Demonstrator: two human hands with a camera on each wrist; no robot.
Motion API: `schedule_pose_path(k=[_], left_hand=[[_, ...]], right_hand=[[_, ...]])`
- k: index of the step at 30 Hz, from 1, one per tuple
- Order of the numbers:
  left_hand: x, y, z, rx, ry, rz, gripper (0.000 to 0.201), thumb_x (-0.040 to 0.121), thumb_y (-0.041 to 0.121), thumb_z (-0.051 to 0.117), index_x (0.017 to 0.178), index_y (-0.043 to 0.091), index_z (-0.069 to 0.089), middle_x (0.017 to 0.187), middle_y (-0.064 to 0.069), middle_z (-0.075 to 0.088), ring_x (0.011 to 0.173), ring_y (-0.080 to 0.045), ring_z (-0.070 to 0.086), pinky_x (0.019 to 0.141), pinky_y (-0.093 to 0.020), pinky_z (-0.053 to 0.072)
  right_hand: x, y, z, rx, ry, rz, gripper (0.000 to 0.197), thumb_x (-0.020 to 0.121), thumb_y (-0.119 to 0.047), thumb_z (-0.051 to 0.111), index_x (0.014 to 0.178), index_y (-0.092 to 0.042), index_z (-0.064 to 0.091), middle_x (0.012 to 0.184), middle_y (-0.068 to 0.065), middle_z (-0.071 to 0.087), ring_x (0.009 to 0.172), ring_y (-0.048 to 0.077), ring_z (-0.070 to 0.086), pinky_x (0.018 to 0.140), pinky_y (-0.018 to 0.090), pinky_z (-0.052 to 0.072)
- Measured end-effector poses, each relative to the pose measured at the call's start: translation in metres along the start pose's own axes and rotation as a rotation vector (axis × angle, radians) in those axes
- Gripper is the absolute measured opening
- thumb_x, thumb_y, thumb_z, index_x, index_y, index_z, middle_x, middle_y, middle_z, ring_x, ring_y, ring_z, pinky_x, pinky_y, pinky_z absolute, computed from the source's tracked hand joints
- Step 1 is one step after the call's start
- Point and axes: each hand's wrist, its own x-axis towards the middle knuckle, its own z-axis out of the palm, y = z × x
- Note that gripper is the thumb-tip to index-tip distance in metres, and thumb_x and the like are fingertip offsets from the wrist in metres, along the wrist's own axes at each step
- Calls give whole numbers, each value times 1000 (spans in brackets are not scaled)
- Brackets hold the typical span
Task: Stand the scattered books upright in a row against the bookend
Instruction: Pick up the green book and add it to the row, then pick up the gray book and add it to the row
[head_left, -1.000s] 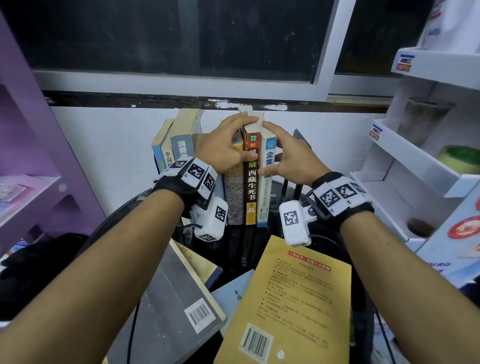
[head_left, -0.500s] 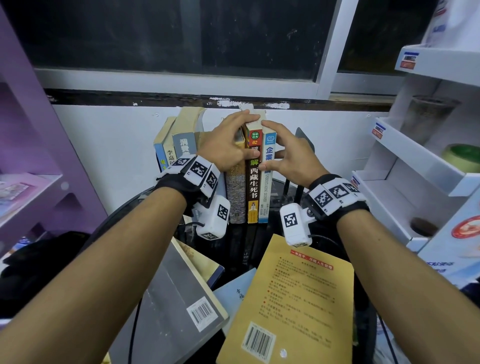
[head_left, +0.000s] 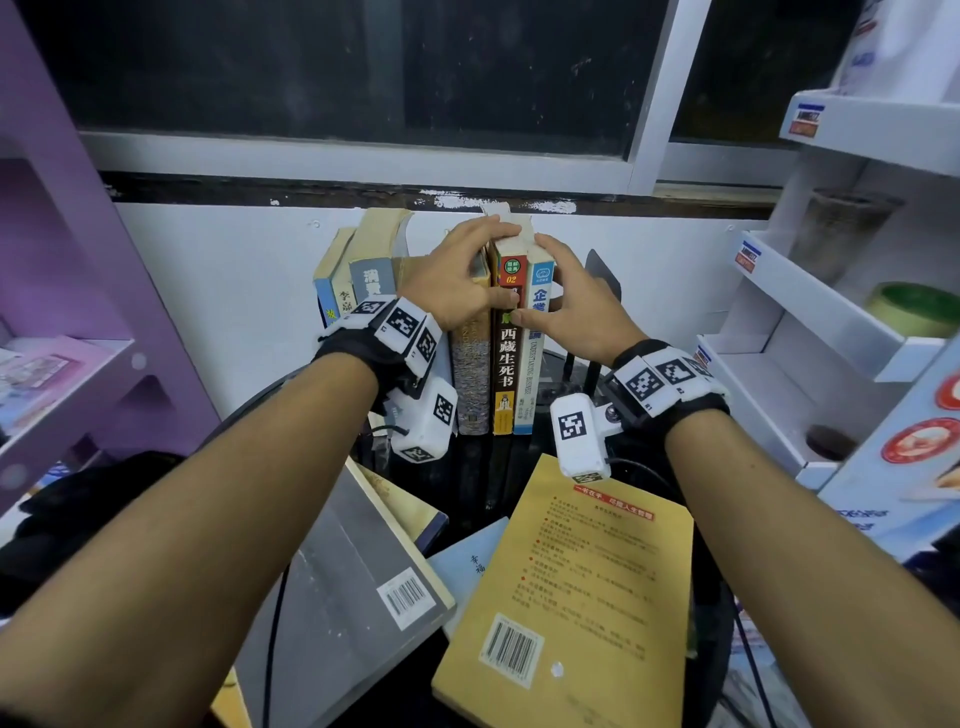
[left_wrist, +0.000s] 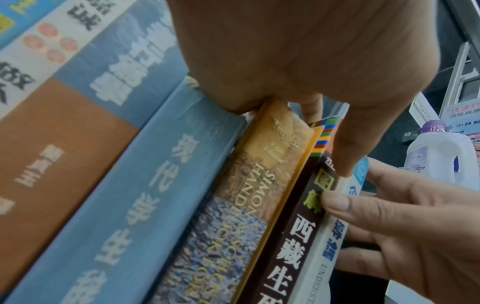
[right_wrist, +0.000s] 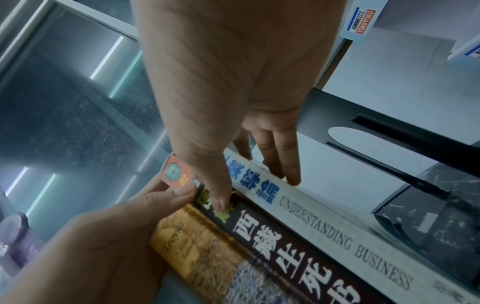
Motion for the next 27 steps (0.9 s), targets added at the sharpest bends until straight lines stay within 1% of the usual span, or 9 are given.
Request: schedule_pose_path(k=[2, 4, 7, 10, 12, 16, 20, 24, 27], left_hand=[[-6, 4, -1, -4, -18, -14, 80, 66, 35, 78, 138, 29, 44, 148, 0, 35, 135, -18, 37, 112, -46, 34], [-13, 7, -3, -4, -29, -23, 81, 68, 35, 78, 140, 27, 42, 147, -2, 33, 135, -20, 36, 112, -47, 35], [-28, 9, -8, 1, 7, -8, 72, 77, 18, 77, 140, 23, 43, 147, -4, 33, 136, -21, 35, 112, -45, 35], [-46, 12, -15, 12, 24, 15, 67, 79, 15, 75, 138, 23, 45, 145, -2, 34, 131, -18, 39, 109, -43, 39], [-58, 14, -18, 3, 34, 31, 63, 80, 13, 74, 135, 24, 47, 141, 1, 36, 126, -15, 41, 107, -39, 40], [-82, 15, -25, -12, 93, 54, 54, 80, 18, 76, 128, 25, 52, 134, 4, 41, 120, -13, 47, 102, -31, 41], [-107, 17, -34, 17, 71, -29, 48, 83, 19, 72, 127, 22, 54, 127, 5, 46, 112, -14, 52, 92, -30, 44], [-135, 9, -44, 67, -29, -157, 44, 88, 17, 67, 130, 17, 53, 127, -2, 52, 107, -18, 55, 90, -30, 46], [-155, -1, -51, 122, -102, -261, 42, 88, 20, 67, 128, 14, 54, 124, -3, 55, 107, -20, 55, 91, -29, 43]], right_hand=[[-3, -5, -1, -19, 6, 10, 85, 84, -23, 74, 151, -23, 21, 113, -2, 62, 95, 10, 61, 64, 3, 43], [-7, -9, -2, -26, 10, 22, 84, 86, -26, 72, 151, -21, 20, 114, -2, 61, 98, 8, 57, 71, 6, 41], [-14, -14, 0, 16, 17, 41, 82, 86, -22, 71, 151, -21, 20, 124, 2, 61, 101, 14, 63, 88, 28, 52], [-28, -19, 1, 80, 17, 61, 81, 87, -15, 69, 151, -21, 19, 129, 2, 58, 102, 18, 66, 92, 39, 54], [-38, -24, 1, 113, 16, 67, 78, 88, -12, 67, 150, -21, 20, 127, -2, 57, 100, 17, 66, 92, 39, 54], [-62, -36, 3, 127, 38, 74, 72, 90, -10, 65, 148, -20, 23, 138, 2, 50, 98, 13, 60, 85, 30, 50], [-79, -45, 17, 42, 57, 107, 72, 88, -20, 68, 148, -17, 29, 145, 8, 44, 119, 22, 55, 102, 42, 46], [-92, -59, 38, -54, -113, 154, 70, 89, -33, 67, 147, -19, 31, 144, 6, 46, 122, 23, 52, 99, 32, 42], [-100, -73, 57, -111, -280, 157, 69, 91, -38, 64, 148, -18, 30, 143, 8, 47, 125, 24, 50, 98, 31, 40]])
